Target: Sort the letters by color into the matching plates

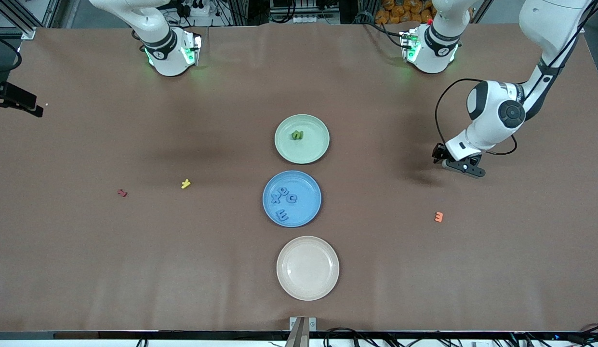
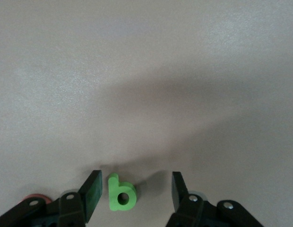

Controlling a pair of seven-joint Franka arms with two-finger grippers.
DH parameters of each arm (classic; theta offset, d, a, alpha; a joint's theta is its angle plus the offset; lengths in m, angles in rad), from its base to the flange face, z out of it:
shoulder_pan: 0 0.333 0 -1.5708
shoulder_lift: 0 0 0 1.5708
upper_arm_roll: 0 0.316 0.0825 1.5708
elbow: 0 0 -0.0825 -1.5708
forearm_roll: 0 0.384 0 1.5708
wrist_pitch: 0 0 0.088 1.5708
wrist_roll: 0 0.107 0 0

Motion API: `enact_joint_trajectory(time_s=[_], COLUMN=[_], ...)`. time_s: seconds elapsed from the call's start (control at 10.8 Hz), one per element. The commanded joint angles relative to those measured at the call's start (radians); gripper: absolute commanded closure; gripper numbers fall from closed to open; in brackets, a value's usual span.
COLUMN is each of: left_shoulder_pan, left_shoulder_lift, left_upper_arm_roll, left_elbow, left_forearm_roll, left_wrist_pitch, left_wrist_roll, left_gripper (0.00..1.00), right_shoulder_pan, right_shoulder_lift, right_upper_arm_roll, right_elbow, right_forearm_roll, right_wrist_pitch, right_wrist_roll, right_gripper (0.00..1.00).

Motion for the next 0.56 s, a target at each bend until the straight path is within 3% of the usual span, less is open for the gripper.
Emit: enact_joint_trajectory(time_s=[0.0, 0.46], left_shoulder_pan=[0.002, 0.003], left_shoulder_lift=[-0.022, -0.025], left_upper_arm_roll=[-0.002, 0.001], left_elbow=[-0.020, -0.036], left_forearm_roll=[0.032, 0.052], left_wrist_pitch=[0.006, 0.004], left_wrist_roll=[-0.020, -0.020], left_gripper=[0.32, 0.34], right_shoulder_pan=[0.026, 0.043], right_shoulder_lift=[0.004, 0.007], right_upper_arm_roll=[0.007, 0.009], right_elbow=[-0.054, -0.098], right_forearm_roll=[-0.005, -0.005], right_wrist_pitch=[0.061, 0.170], right_wrist_roll=[0.107, 0.185], right_gripper=[0.00, 0.00])
